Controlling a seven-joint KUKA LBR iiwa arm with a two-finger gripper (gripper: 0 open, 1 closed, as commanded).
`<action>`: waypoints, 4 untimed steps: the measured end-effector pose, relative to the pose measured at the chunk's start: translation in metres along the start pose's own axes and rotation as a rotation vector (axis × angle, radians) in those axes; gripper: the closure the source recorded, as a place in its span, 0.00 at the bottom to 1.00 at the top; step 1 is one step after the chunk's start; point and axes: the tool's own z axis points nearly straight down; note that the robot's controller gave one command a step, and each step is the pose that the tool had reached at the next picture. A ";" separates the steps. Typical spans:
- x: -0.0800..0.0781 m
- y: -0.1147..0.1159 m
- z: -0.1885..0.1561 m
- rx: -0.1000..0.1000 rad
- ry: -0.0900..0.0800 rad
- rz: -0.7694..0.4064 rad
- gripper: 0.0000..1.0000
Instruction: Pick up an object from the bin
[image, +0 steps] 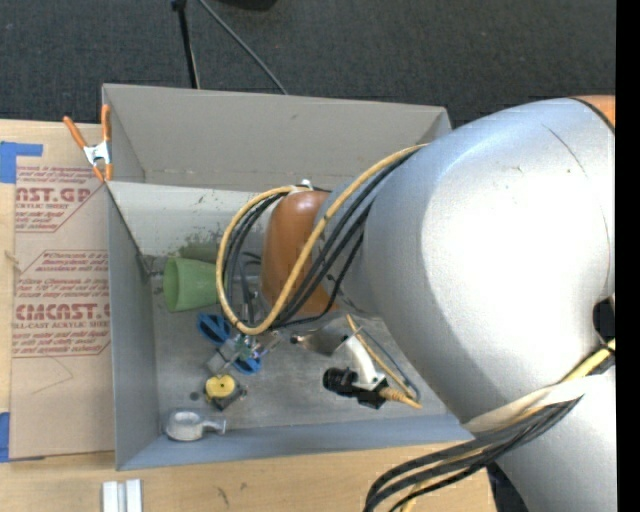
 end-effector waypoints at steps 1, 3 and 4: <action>0.000 0.000 0.000 -0.001 -0.001 0.000 1.00; 0.000 0.000 -0.053 -0.001 0.000 -0.003 1.00; 0.001 0.001 -0.060 0.001 0.000 -0.004 1.00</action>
Offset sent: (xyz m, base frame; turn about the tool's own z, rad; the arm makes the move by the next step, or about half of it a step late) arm 0.0000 0.0000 0.0000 0.0000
